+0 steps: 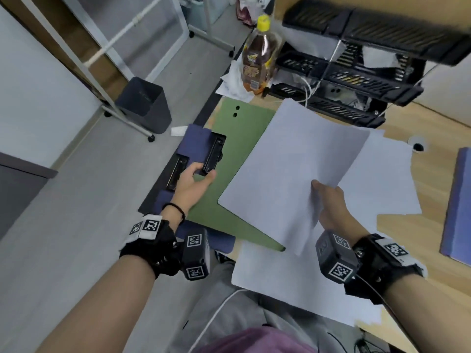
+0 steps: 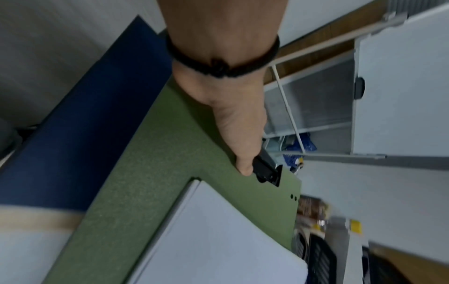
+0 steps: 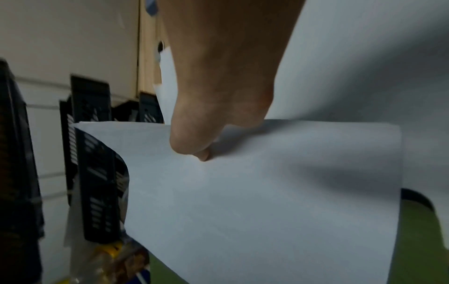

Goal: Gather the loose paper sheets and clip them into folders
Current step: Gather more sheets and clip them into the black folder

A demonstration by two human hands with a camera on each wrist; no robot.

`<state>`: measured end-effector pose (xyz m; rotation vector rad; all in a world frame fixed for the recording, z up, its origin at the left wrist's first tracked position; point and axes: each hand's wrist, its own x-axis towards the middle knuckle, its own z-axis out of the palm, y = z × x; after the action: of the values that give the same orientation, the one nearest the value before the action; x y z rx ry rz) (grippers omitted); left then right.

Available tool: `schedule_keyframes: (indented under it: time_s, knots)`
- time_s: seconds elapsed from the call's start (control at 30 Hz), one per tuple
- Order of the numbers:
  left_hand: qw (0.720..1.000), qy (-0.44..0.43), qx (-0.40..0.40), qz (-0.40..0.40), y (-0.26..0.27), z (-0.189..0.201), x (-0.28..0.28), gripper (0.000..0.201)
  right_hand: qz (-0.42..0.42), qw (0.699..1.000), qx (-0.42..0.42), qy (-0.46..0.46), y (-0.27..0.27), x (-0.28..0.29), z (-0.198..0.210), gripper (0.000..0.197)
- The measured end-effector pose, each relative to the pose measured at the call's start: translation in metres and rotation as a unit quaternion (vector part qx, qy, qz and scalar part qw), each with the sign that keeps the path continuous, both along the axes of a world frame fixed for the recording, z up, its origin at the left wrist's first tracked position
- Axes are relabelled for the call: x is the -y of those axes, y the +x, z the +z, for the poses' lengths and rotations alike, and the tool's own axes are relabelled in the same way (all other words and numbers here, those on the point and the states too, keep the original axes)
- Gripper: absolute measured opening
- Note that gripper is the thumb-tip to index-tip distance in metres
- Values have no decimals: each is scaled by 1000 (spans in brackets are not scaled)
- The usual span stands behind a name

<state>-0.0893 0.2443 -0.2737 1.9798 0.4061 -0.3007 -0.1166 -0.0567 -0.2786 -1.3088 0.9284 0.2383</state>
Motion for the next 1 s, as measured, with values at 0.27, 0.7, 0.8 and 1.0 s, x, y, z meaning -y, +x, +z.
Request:
schedule_keyframes:
  time_s: [0.27, 0.7, 0.8, 1.0]
  knots:
    - [981, -19, -42, -187, -34, -4, 143, 51, -71, 996, 20, 56, -72, 125, 27, 44]
    - [954, 64, -237, -173, -65, -30, 258, 60, -56, 994, 6, 92, -148, 192, 25, 38]
    - [953, 78, -234, -174, -64, -30, 260, 39, -65, 994, 12, 92, -152, 192, 24, 35]
    - [952, 16, -261, -159, -61, -14, 265, 34, -72, 993, 10, 95, -161, 192, 23, 30]
